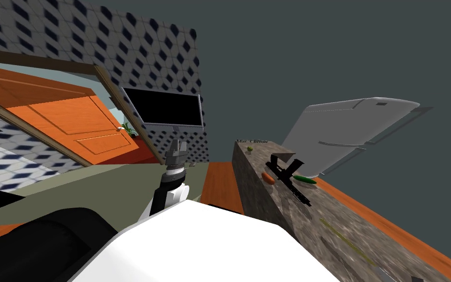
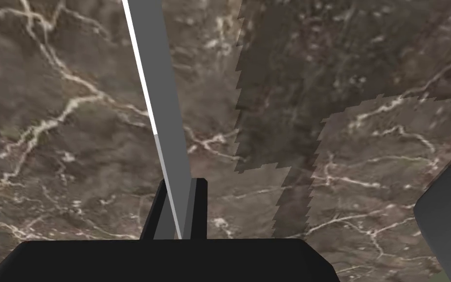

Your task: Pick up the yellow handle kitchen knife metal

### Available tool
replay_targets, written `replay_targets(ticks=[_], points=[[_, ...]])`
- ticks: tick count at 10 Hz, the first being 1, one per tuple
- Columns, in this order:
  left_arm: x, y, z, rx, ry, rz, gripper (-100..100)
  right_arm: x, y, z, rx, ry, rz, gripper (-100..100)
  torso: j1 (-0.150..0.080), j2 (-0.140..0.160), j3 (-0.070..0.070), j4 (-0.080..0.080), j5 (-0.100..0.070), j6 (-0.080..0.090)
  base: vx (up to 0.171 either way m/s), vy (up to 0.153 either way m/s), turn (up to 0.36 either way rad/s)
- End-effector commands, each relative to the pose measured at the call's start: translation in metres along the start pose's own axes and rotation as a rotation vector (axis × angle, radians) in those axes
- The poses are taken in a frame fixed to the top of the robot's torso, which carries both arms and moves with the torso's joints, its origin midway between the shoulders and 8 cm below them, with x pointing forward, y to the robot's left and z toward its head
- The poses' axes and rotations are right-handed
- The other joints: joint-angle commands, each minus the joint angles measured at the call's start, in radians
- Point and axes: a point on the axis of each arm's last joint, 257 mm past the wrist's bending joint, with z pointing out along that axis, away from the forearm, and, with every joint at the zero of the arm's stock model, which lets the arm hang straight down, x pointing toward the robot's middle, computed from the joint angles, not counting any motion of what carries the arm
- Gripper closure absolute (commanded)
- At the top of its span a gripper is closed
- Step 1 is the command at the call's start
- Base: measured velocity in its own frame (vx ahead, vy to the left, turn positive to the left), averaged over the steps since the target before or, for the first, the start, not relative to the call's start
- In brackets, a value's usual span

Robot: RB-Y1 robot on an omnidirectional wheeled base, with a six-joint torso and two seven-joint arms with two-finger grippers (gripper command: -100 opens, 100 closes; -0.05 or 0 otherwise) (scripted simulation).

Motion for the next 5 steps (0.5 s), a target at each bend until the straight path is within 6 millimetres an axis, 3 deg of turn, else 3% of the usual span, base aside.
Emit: replay_targets(ticks=[1, 2, 3, 5], points=[[0.0, 0.0, 0.0, 0.0, 0.0, 0.0, 0, 0.001, 0.002, -0.001, -0.001, 0.005, 0.0, 100, 0.0, 0.0, 0.0, 0.0, 0.0, 0.0, -0.006, -0.001, -0.007], [0.0, 0.0, 0.0, 0.0, 0.0, 0.0, 0, -0.021, -0.019, -0.014, 0.05, -0.019, -0.067, 100, 0.001, 0.0, 0.0, 0.0, 0.001, -0.001, 0.094, 0.0, -0.362], [0.0, 0.0, 0.0, 0.0, 0.0, 0.0, 0, -0.024, -0.011, -0.01, 0.029, -0.026, -0.069, 100, 0.002, -0.005, -0.002, 0.0, 0.002, 0.001, 0.13, -0.003, -0.17], [0.0, 0.0, 0.0, 0.0, 0.0, 0.0, 0, -0.015, 0.0, -0.005, 0.004, -0.022, -0.036, 100, 0.001, -0.007, -0.004, -0.001, 0.0, -0.002, 0.037, -0.002, 0.054]])
